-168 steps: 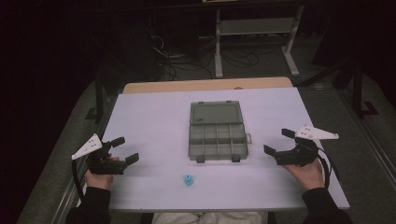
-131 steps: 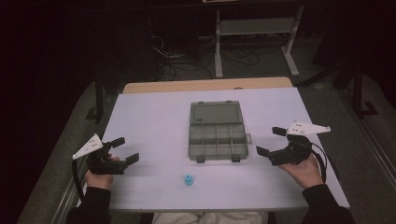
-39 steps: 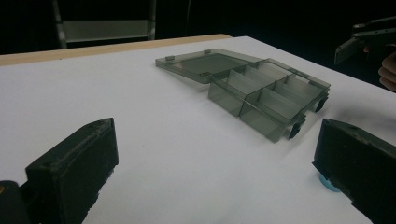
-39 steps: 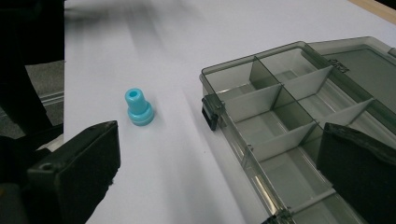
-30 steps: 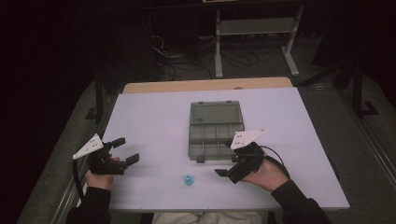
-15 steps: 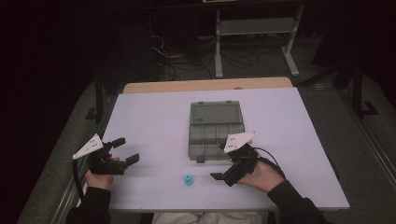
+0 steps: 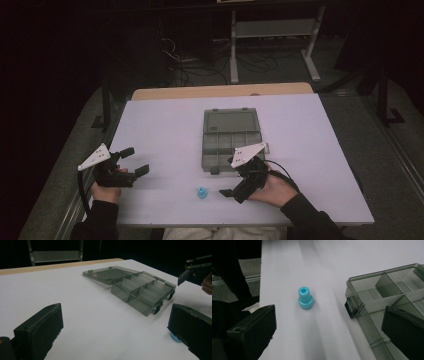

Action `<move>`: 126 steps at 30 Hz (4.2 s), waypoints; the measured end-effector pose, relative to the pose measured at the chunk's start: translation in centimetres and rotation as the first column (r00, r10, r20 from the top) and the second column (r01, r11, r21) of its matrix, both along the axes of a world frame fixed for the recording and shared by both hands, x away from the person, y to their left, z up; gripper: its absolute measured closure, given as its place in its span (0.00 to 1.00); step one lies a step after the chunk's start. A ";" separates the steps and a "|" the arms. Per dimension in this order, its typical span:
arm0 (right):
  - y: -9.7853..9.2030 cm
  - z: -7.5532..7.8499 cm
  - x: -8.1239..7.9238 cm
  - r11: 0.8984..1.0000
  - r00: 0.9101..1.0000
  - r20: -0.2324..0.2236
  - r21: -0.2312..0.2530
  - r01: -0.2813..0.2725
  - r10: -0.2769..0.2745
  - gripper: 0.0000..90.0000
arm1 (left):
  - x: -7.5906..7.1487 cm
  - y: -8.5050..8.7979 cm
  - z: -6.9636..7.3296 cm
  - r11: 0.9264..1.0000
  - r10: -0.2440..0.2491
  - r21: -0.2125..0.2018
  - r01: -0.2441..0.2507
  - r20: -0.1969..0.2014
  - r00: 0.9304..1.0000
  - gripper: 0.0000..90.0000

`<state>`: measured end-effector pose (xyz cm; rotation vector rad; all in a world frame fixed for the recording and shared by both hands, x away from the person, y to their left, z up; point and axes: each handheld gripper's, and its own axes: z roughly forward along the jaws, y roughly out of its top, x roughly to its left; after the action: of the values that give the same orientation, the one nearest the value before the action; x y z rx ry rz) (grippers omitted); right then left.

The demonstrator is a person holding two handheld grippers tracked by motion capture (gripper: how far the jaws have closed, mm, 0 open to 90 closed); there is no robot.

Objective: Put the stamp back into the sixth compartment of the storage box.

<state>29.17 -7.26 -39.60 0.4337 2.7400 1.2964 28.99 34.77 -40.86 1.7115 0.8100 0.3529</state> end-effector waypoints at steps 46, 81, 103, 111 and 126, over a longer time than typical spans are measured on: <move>4.7 -1.5 -0.8 0.988 0.991 -0.030 -0.078 -0.131 0.129 0.00 | 0.0 -0.1 0.0 1.000 -0.007 0.002 0.007 -0.001 1.000 0.00; 7.6 -2.0 0.1 0.975 0.983 -0.080 -0.136 -0.175 0.165 0.14 | 0.0 -0.1 0.0 1.000 -0.010 0.002 0.010 0.000 1.000 0.00; 7.9 -2.3 0.5 0.969 0.983 -0.087 -0.174 -0.175 0.161 0.45 | 0.0 -0.1 0.0 1.000 -0.010 0.002 0.010 -0.002 1.000 0.00; 8.0 -2.3 0.4 0.967 0.989 -0.056 -0.207 -0.145 0.136 0.60 | 0.0 -0.1 0.0 1.000 -0.012 0.002 0.012 -0.002 1.000 0.00; 8.1 -2.4 0.5 0.966 0.989 -0.069 -0.212 -0.146 0.134 0.78 | 0.1 -0.1 -0.1 1.000 -0.012 0.000 0.012 -0.005 1.000 0.00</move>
<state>29.64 0.79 -42.00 0.2646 2.9621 1.0082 29.05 34.67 -40.93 1.7170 0.8028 0.3411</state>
